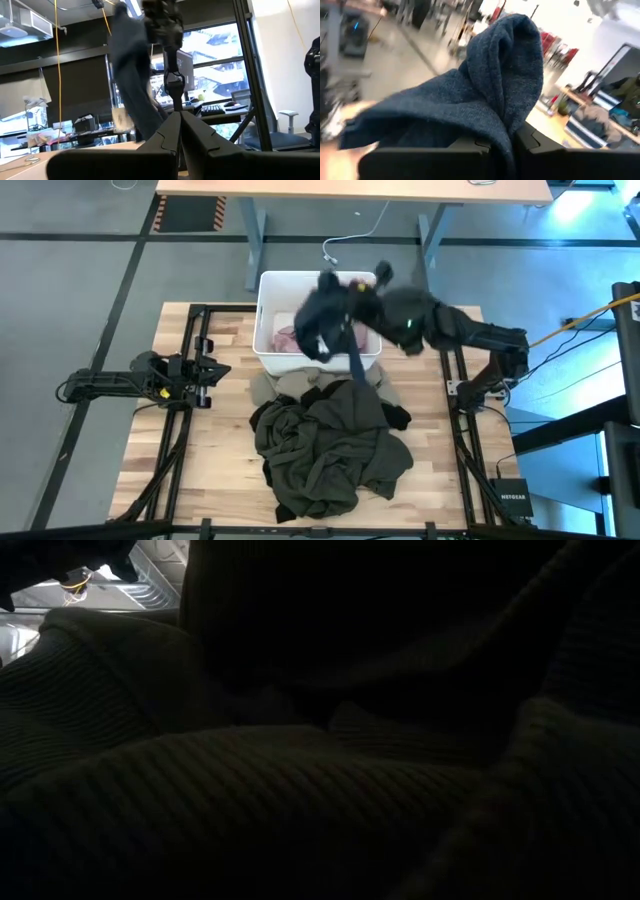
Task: Sort clothes
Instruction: Put the blue short into the white bin
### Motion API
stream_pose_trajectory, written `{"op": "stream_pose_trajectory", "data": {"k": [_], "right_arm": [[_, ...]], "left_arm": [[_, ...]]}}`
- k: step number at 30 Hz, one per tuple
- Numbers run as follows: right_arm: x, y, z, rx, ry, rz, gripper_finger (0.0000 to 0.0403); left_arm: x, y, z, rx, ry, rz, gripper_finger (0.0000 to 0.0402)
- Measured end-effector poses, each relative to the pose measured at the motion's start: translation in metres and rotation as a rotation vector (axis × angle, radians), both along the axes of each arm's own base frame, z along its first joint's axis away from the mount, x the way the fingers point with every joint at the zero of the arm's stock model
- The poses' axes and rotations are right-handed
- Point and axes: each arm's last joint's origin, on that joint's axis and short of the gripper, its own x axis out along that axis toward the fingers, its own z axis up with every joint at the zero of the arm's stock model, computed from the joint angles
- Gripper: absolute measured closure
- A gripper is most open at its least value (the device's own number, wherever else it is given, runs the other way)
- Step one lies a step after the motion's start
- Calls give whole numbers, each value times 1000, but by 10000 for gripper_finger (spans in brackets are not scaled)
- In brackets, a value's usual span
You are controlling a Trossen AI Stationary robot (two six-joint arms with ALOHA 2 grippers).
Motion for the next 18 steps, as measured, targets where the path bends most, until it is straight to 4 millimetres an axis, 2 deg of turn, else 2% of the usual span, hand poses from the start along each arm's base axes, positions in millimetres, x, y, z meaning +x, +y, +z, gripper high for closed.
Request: {"op": "stream_pose_trajectory", "data": {"k": [4, 9, 14, 18], "right_arm": [[6, -33, 3, 18, -79, -30, 372], [22, -61, -22, 143, -43, -79, 347], [39, -71, -51, 273, 58, -23, 309], [42, -69, -61, 329, 102, -24, 267]], "left_arm": [[0, 0, 0, -2, 2, -1, 394], [1, 0, -2, 7, 21, 2, 394], [2, 0, -4, 0, 48, 18, 394], [2, 1, -5, -3, 58, 25, 394]]}}
